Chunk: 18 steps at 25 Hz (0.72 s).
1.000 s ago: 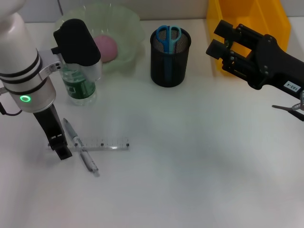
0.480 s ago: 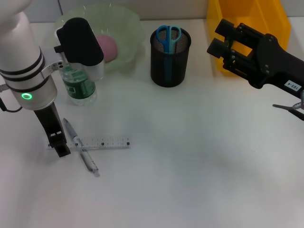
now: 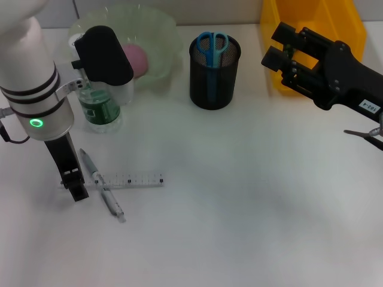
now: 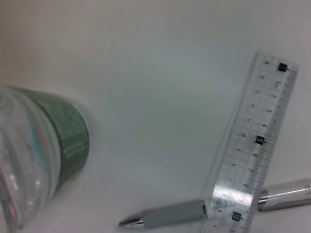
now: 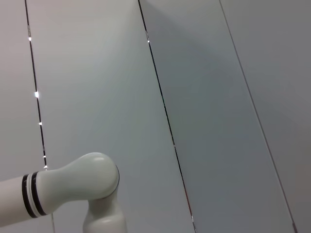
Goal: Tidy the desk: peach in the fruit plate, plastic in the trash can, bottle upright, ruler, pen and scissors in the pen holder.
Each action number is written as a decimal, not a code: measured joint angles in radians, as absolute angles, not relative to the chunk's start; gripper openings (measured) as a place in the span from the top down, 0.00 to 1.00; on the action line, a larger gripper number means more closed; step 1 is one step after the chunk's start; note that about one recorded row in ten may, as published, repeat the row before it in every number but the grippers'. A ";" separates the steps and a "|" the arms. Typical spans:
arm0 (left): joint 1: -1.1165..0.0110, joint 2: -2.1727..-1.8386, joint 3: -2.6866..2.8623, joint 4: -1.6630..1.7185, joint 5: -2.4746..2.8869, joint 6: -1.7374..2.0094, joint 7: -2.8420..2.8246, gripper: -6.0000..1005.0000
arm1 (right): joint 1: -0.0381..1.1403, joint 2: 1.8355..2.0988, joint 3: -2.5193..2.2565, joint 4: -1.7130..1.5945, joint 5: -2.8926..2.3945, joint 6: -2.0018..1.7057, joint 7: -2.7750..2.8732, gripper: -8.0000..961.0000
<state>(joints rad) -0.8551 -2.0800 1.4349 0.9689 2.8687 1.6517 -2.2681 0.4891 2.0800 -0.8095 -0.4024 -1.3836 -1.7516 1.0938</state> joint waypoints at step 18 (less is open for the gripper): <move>-0.870 -2.080 1.453 0.960 2.870 1.634 -2.281 0.32 | 0.490 2.080 -0.809 -0.406 -1.382 -1.748 1.094 0.36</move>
<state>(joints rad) -0.8702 -2.0800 1.4532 0.9600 2.8696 1.6340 -2.2815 0.4900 2.0800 -0.8087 -0.4065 -1.3817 -1.7476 1.0937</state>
